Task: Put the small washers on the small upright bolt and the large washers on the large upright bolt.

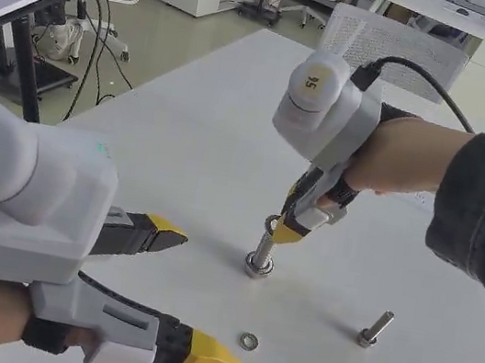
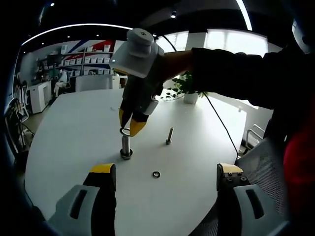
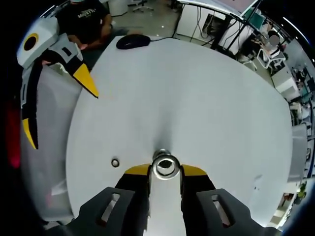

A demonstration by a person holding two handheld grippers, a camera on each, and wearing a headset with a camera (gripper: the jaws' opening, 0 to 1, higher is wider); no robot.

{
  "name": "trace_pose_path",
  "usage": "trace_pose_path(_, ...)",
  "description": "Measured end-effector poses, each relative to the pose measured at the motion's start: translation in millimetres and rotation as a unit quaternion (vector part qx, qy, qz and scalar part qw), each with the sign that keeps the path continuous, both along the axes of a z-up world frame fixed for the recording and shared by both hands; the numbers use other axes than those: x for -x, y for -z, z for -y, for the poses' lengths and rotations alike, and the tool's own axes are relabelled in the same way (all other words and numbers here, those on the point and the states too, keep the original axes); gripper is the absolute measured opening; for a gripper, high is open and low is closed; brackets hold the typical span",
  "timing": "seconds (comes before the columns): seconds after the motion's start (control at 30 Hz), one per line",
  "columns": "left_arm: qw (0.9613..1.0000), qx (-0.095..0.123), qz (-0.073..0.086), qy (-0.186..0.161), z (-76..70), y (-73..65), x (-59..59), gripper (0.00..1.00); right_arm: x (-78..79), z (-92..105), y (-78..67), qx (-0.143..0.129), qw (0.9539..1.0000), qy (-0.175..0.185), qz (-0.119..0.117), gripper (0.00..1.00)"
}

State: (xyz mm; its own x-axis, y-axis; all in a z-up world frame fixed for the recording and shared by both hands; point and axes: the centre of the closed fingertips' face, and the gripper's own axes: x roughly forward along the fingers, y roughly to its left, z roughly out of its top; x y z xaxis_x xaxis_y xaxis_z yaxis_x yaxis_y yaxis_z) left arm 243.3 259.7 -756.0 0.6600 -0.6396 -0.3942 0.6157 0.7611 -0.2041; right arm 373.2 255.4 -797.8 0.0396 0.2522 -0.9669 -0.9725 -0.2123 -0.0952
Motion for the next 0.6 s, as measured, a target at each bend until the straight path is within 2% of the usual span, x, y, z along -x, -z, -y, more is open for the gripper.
trace_pose_path(0.3,1.0,-0.004,-0.001,0.002,-5.5,2.2,-0.6,0.84,-1.3,-1.9,7.5,0.004,1.0,0.0,-0.003,0.24)
trace_pose_path(0.6,0.9999,0.006,0.002,0.01,-7.3,0.7,-0.1,0.84,0.1,-0.3,11.4,0.01,0.9999,0.001,-0.006,0.24)
